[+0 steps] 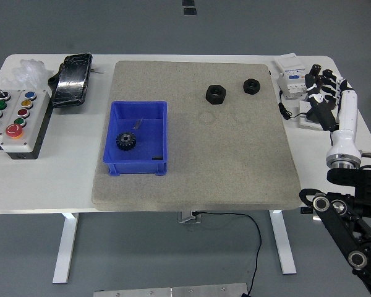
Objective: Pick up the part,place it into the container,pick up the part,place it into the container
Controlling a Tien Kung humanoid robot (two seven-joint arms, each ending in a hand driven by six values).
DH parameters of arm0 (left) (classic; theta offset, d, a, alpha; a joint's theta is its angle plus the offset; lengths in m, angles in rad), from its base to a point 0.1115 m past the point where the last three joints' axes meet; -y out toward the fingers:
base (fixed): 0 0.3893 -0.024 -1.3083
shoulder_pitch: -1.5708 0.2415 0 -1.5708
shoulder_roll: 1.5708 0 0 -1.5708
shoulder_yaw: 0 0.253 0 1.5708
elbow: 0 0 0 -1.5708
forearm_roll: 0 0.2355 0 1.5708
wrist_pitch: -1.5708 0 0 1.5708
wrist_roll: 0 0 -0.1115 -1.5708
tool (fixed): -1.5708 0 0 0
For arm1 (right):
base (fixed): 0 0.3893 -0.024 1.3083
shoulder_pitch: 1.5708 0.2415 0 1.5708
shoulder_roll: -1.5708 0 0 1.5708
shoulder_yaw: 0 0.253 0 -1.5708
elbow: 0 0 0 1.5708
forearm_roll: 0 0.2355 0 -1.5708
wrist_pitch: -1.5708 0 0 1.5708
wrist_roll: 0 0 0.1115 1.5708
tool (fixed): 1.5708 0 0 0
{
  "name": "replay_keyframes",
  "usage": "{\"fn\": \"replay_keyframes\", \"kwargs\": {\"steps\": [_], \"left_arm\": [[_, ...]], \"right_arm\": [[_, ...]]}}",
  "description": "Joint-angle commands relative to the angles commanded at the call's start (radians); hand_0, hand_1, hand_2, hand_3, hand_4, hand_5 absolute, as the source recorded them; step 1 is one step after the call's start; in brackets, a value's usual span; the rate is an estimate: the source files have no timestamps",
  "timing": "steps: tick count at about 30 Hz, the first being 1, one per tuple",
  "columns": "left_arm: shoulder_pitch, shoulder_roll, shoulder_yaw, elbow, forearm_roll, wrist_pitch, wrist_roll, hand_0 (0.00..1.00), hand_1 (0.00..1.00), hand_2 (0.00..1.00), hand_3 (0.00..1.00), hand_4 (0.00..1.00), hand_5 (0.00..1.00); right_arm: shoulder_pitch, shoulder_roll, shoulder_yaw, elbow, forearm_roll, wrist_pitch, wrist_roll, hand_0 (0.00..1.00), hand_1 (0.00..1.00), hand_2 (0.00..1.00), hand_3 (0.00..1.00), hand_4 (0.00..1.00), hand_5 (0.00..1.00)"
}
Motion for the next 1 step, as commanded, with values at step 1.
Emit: {"fn": "replay_keyframes", "kwargs": {"steps": [1], "left_arm": [[0.000,0.000,0.000,0.000,0.000,0.000,0.000,0.661,0.572,0.549,0.638,0.626,0.478]], "right_arm": [[-0.001,0.000,-0.001,-0.005,0.009,0.000,0.000,0.751,0.801,0.747,0.799,0.966,0.815]]}}
